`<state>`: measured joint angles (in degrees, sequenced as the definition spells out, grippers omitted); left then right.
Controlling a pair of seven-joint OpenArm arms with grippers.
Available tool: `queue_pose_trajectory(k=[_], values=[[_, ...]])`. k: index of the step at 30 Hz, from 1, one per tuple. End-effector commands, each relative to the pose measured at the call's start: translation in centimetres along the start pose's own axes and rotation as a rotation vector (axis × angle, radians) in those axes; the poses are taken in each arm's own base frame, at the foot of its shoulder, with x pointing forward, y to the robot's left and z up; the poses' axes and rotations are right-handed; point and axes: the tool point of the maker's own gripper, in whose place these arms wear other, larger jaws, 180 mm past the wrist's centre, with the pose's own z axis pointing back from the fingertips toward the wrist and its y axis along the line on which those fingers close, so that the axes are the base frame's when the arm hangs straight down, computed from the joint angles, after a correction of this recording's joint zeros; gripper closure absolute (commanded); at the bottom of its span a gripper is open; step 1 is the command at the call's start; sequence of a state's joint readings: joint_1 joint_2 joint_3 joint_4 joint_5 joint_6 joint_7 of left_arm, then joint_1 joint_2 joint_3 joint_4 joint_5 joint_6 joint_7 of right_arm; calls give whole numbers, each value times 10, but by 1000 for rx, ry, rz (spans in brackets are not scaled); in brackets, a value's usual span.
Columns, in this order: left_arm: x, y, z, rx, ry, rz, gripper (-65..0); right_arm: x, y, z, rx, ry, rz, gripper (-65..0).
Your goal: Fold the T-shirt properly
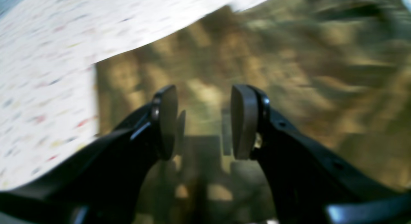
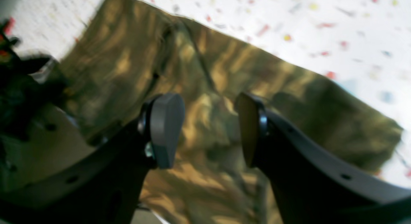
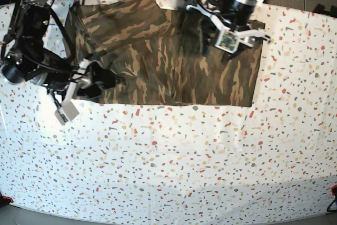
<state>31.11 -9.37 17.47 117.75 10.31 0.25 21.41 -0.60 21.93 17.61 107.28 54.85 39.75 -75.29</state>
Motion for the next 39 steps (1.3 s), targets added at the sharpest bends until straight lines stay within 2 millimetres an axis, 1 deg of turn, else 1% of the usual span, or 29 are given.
queue_pose_trajectory(k=[1, 4, 7, 9, 12, 15, 20, 22, 25, 27, 29, 31, 35, 37, 39], values=[[11, 11, 2, 29, -41, 18, -266, 6, -3, 9, -9, -16, 31, -308], [6, 42, 3, 95, -34, 99, -266, -16, -13, 19, -40, 65, 43, -308], [3, 71, 6, 137, -39, 164, -266, -31, -17, 26, -53, 123, 49, -308], [2, 84, 9, 139, -47, 199, -266, -36, -19, 29, -59, 142, 52, -308], [1, 105, 15, 169, -57, 232, -266, -38, -23, 32, -69, 148, 49, -308], [0, 120, 20, 191, -62, 251, -266, -42, -36, 36, -100, 145, -11, -308], [-3, 128, 23, 185, -59, 257, -266, -66, -67, 46, -130, 152, -175, -308], [-6, 128, 22, 184, -65, 272, -266, -79, -79, 49, -141, 179, -229, -308], [-19, 131, 17, 193, -54, 292, -266, -100, -92, 53, -152, 229, -292, -308], [-34, 133, 11, 190, -17, 299, -266, -111, -98, 55, -157, 252, -328, -308], [-49, 137, 5, 193, 19, 313, -266, -122, -102, 55, -155, 269, -367, -308], [-59, 139, -2, 190, 40, 344, -266, -133, -103, 53, -147, 287, -403, -308], [-61, 132, -10, 134, 38, 390, -266, -154, -98, 47, -111, 336, -439, -308], [-60, 132, -10, 131, 34, 391, -266, -160, -94, 42, -95, 352, -451, -308], [-60, 132, -10, 131, 34, 391, -266, -162, -90, 35, -79, 352, -453, -308]])
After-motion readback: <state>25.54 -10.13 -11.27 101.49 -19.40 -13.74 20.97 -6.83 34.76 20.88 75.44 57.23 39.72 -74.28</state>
